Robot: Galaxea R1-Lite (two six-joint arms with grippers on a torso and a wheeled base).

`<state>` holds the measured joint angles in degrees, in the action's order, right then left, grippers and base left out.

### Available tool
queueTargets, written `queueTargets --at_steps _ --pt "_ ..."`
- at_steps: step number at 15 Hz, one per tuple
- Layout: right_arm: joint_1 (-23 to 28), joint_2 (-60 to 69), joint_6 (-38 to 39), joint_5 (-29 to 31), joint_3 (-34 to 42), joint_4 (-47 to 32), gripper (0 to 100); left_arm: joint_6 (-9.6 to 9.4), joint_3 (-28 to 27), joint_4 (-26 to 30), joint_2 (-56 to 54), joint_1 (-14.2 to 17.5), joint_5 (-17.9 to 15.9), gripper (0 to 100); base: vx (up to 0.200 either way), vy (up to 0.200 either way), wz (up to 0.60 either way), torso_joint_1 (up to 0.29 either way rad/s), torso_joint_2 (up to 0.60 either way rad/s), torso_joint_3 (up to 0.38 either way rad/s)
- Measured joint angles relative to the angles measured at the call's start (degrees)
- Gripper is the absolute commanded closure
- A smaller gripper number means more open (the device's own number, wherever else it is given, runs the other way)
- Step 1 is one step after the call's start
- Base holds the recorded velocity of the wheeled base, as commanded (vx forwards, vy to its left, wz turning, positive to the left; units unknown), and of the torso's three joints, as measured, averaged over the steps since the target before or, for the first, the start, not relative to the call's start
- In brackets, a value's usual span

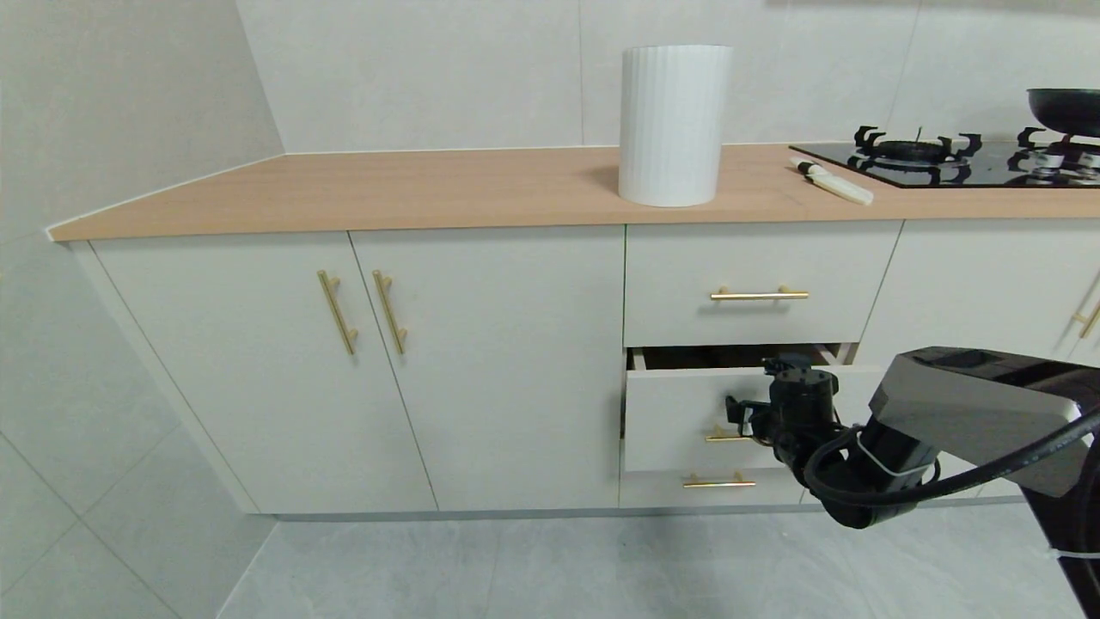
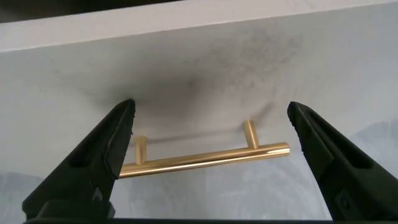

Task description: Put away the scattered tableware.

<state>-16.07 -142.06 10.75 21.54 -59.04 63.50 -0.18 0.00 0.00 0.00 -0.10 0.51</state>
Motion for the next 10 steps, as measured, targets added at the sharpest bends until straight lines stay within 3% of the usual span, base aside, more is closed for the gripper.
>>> queueTargets --at_steps 5,10 --pt "0.24 -2.99 -1.73 0.02 -6.80 -0.41 0 0.00 -0.02 0.00 0.00 0.00 -0.02 0 0.000 0.000 0.00 0.000 0.00 0.000" --pt "1.02 -7.94 -6.60 -0.06 -19.70 -5.50 0 0.02 0.00 0.00 0.00 0.00 0.00 0 0.000 0.000 0.00 0.000 0.00 0.000"
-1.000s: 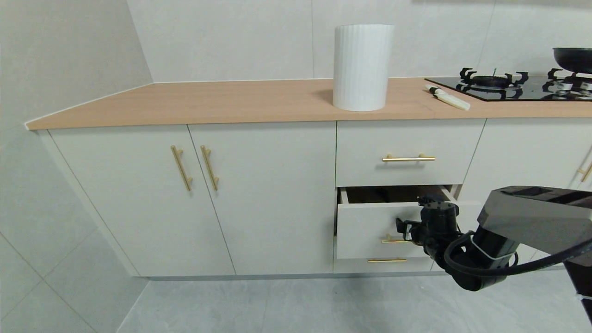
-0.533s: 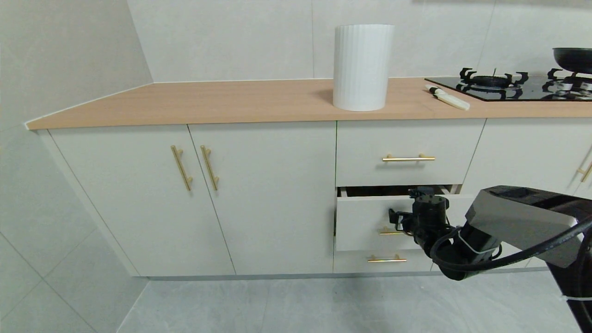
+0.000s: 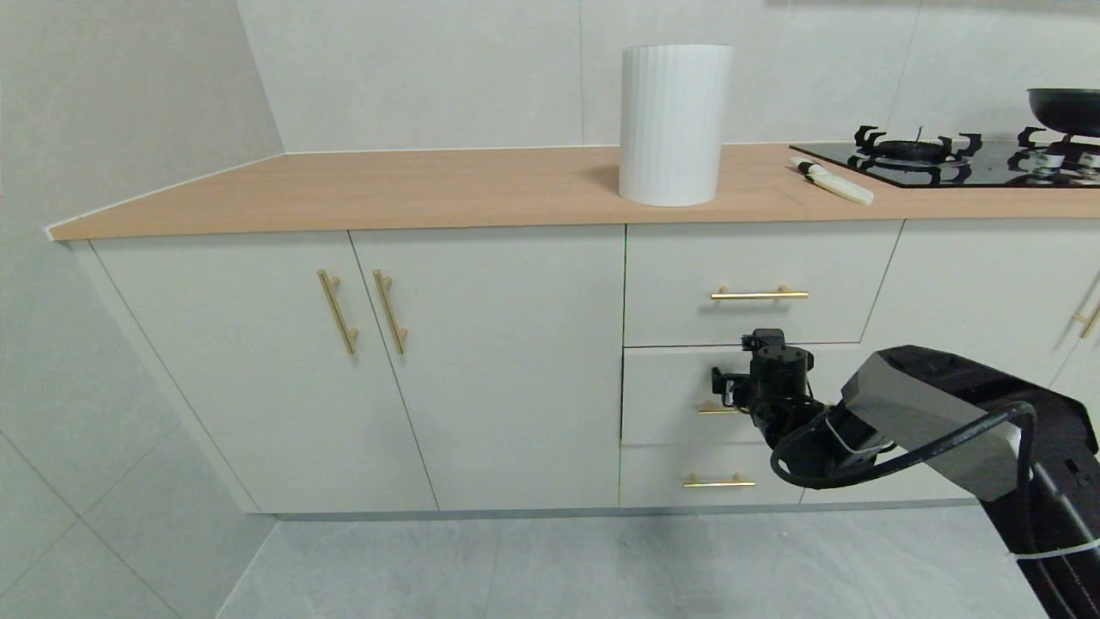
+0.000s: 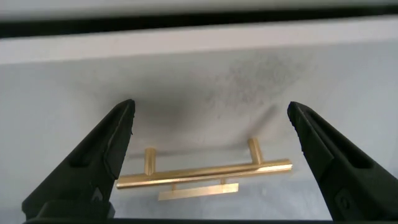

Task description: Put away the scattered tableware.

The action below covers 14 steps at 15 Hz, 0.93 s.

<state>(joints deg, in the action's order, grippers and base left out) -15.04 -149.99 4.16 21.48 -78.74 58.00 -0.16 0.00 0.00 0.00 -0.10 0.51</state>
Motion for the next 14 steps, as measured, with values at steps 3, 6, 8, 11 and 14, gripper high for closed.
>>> queueTargets --at_steps 3,6,8,11,14 --pt "1.01 -2.21 -0.20 -0.13 -4.78 -2.41 0 -0.02 0.00 0.00 0.00 0.02 0.00 0 0.000 0.000 0.00 0.000 0.00 0.000" --pt "1.71 -3.71 -0.28 -0.33 -8.44 -4.13 0 -0.05 0.00 0.00 0.00 0.00 0.00 0 0.000 0.000 0.00 0.000 0.00 0.000" --pt "1.93 -4.17 -0.26 -0.27 -9.00 -3.86 0 -0.02 0.00 0.00 0.00 0.02 0.00 0 0.000 0.000 0.00 0.000 0.00 0.000" --pt "2.29 -3.90 -0.15 0.61 -7.81 -2.90 0 -0.02 0.00 0.00 0.00 0.00 -0.02 0 0.000 0.000 0.00 0.000 0.00 0.000" --pt "2.01 -0.15 -0.11 0.60 -1.69 -2.63 0 -0.02 0.00 0.00 0.00 0.00 0.00 0 0.000 0.000 0.00 0.000 0.00 0.000"
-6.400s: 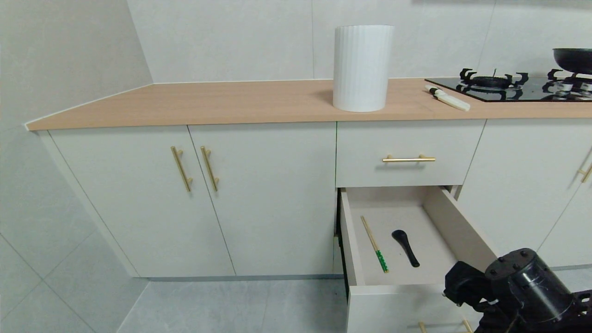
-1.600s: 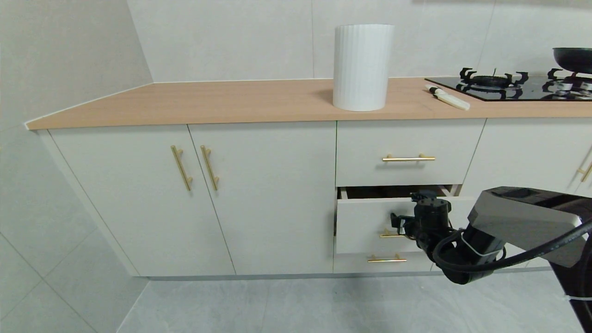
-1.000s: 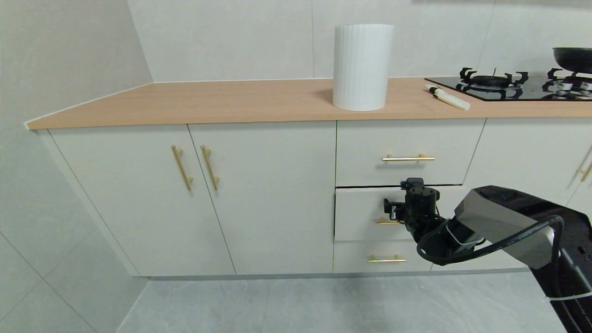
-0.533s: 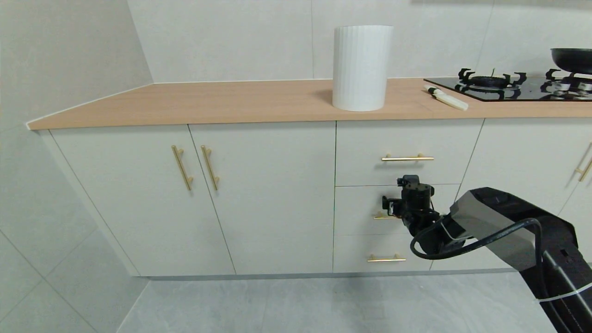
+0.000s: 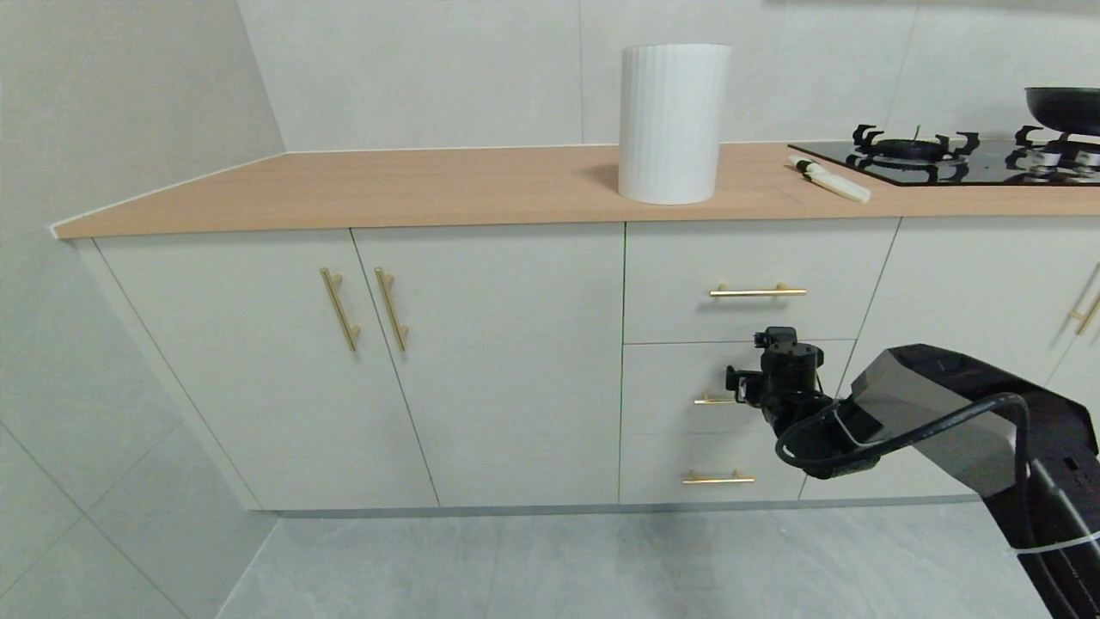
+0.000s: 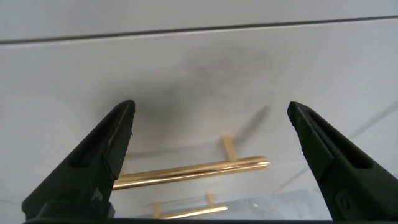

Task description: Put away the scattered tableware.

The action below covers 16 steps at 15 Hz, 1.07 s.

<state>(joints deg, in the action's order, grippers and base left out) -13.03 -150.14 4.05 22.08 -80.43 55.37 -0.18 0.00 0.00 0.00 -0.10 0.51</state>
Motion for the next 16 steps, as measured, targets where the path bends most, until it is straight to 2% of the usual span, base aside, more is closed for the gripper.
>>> queueTargets --at_steps 2,7,11,16 --pt "-0.16 4.96 -0.02 -0.16 6.53 0.57 0 -0.02 0.00 0.00 0.00 -0.01 0.00 0 0.000 0.000 0.00 0.000 0.00 0.000" --pt "-1.63 26.69 -0.39 -0.11 29.78 1.45 0 -0.02 -0.02 0.00 0.00 0.00 0.00 0 0.000 0.000 0.00 0.000 0.00 0.000" --pt "-3.25 49.79 -0.94 0.63 44.32 1.72 0 0.00 0.00 0.00 0.00 0.00 0.00 0 0.000 0.000 0.00 0.000 0.00 0.000" --pt "-3.12 82.77 -8.06 1.95 60.21 -0.16 0 0.00 0.00 0.00 0.00 0.00 0.00 0 0.000 0.000 0.00 0.000 0.00 0.000"
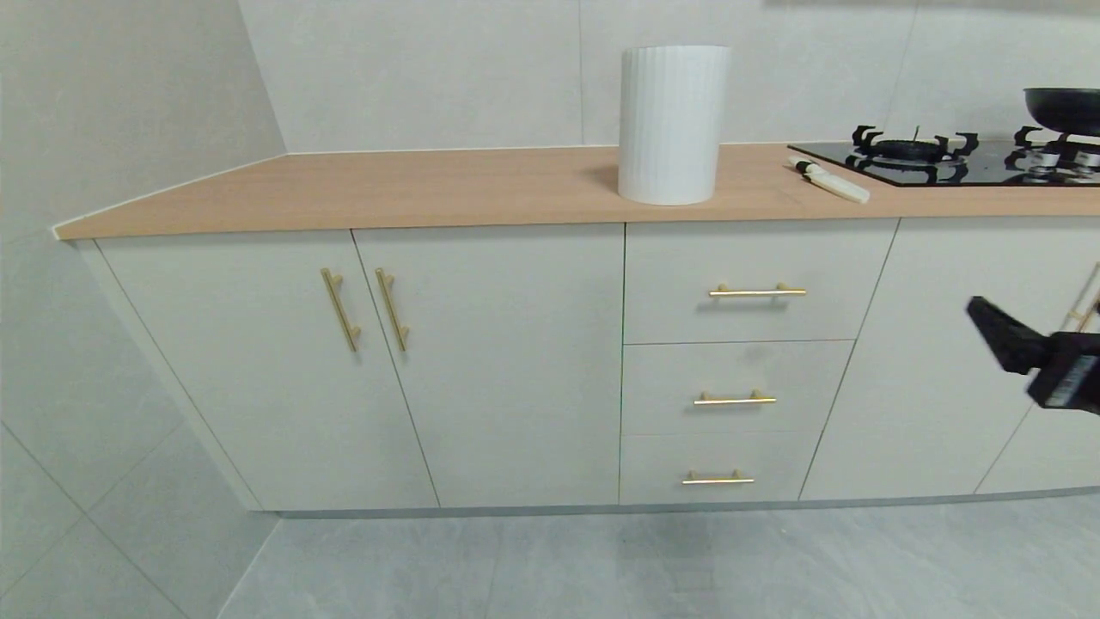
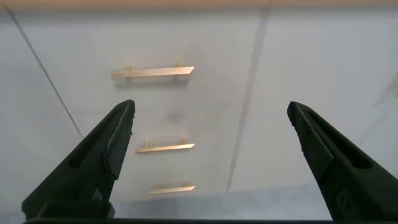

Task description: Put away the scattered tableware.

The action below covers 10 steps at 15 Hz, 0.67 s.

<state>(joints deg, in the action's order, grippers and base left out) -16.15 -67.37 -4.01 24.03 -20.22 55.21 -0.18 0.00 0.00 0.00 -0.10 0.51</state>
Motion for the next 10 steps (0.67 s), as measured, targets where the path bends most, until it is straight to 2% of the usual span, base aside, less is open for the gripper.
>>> queueTargets --at_steps 3,8,10 --pt "2.77 19.54 -4.74 0.90 3.97 -8.19 0 0.00 0.00 0.00 0.00 0.00 0.00 0 0.000 0.000 0.00 0.000 0.00 0.000" --pt "9.87 49.79 -10.52 -4.06 3.36 -38.06 0 0.00 0.00 0.00 0.00 0.00 0.00 0 0.000 0.000 0.00 0.000 0.00 0.000" --pt "13.02 58.31 -10.85 -5.45 3.69 -44.18 0 0.02 0.00 0.00 0.00 0.00 -0.02 0 0.000 0.000 0.00 0.000 0.00 0.000"
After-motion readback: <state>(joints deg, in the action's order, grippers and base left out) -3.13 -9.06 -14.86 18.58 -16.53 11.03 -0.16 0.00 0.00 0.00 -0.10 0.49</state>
